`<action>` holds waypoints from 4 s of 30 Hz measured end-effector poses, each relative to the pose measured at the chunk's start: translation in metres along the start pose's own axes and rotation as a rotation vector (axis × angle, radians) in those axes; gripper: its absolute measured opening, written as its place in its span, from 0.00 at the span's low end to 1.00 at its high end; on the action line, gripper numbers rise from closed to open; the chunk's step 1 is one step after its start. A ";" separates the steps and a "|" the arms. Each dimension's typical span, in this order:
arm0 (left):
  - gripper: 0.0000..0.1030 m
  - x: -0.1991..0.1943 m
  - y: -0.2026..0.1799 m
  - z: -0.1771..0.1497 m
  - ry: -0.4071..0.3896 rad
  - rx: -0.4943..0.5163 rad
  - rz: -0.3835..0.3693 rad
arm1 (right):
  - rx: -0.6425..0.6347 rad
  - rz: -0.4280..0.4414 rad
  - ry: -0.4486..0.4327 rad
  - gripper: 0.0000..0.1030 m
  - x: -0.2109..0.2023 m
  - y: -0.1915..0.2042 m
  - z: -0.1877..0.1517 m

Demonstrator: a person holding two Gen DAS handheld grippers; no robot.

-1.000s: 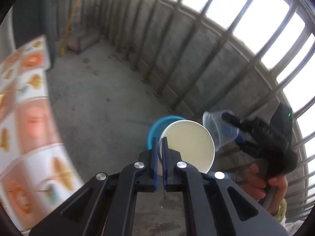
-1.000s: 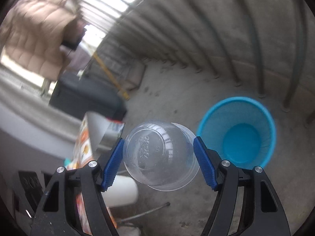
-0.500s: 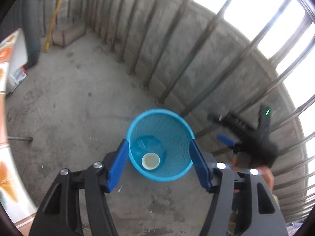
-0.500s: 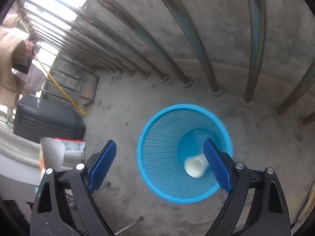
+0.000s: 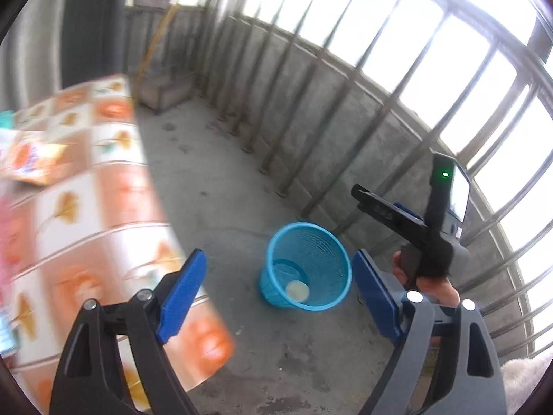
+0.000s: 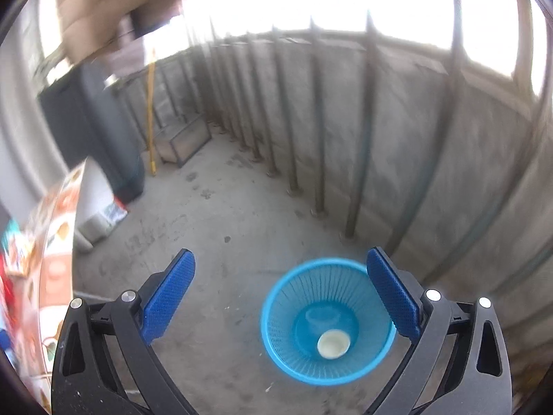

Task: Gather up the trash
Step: 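Carry both cups to the blue wastebasket and open both tools to drop them, then return to the table and grasp the white medicine box with the left tool, then carry the medicine box to the wastebasket and open the left tool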

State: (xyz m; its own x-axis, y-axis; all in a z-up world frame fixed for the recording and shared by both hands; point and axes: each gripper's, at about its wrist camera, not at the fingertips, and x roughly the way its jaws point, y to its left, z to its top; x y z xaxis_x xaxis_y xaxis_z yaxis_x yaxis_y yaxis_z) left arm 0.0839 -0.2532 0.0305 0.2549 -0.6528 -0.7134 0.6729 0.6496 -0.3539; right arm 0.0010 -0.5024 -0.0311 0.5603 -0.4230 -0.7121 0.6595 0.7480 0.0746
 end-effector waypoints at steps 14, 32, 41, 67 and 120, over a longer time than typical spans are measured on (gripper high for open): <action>0.95 -0.181 0.153 -0.080 -0.354 -0.282 0.349 | -0.269 0.598 -0.035 0.93 -0.065 0.178 -0.014; 0.53 -0.144 0.236 -0.084 -0.303 -0.553 0.299 | -0.076 1.037 0.577 0.68 -0.037 0.298 -0.032; 0.43 -0.139 0.238 -0.092 -0.283 -0.596 0.259 | 0.021 1.084 0.653 0.56 -0.007 0.318 -0.031; 0.31 -0.150 0.250 -0.107 -0.322 -0.699 0.207 | -0.053 1.139 0.477 0.00 -0.031 0.312 -0.003; 0.30 0.120 -0.051 0.011 0.157 -0.033 -0.154 | 0.376 0.394 0.224 0.00 0.004 -0.080 -0.005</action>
State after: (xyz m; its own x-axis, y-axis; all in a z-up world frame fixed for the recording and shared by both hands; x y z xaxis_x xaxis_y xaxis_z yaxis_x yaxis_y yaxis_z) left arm 0.0880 -0.3685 -0.0304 0.0380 -0.6782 -0.7339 0.6719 0.5610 -0.4836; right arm -0.0516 -0.5615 -0.0436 0.7068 -0.0004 -0.7075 0.5782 0.5766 0.5772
